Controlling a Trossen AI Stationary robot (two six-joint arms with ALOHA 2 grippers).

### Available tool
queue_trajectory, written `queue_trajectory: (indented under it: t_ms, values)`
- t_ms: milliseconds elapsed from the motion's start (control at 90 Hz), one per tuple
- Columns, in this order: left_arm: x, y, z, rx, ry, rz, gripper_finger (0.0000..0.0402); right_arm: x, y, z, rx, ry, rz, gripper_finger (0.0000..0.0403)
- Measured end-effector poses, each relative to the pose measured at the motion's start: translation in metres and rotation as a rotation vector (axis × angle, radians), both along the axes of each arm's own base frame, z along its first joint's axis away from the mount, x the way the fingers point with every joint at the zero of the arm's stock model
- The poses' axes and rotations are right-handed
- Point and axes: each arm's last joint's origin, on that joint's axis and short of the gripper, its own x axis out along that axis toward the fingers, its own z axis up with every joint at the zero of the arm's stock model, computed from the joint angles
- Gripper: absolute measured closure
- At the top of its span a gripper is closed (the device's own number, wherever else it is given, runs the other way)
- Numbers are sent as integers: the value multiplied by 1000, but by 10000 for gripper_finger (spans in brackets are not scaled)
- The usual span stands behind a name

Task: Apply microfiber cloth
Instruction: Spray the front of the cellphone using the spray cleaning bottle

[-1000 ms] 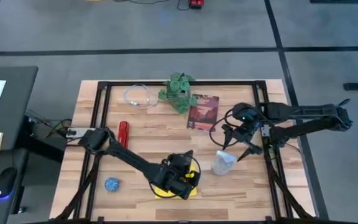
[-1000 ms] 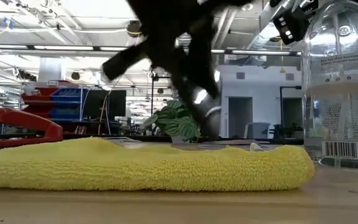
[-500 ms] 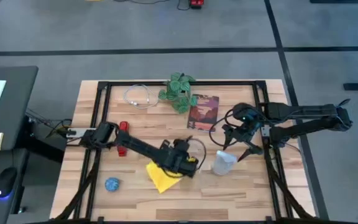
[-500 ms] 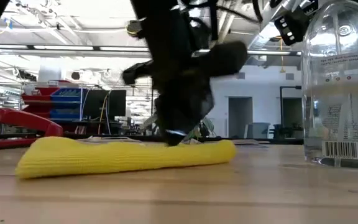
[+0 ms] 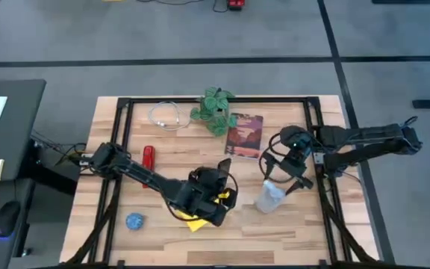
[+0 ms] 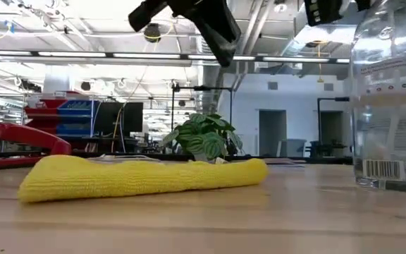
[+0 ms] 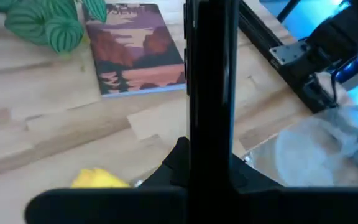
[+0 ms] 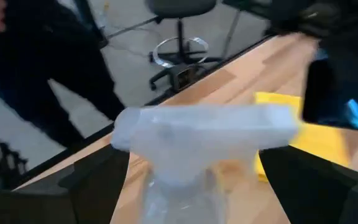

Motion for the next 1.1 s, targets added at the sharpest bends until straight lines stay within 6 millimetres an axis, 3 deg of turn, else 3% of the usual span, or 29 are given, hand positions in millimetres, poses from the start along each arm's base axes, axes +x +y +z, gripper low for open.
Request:
queue_trajectory:
  t_ms: [344,800,1100]
  values:
    - [6,2,5,47,-84,33,401,6,5,-10,46,162,-66,58]
    - [3,5,7,173,-116,114,401,19,13,-23,40,226,-57,62]
    - [1,6,6,172,-108,123,401,3,9,-7,5,147,-119,93]
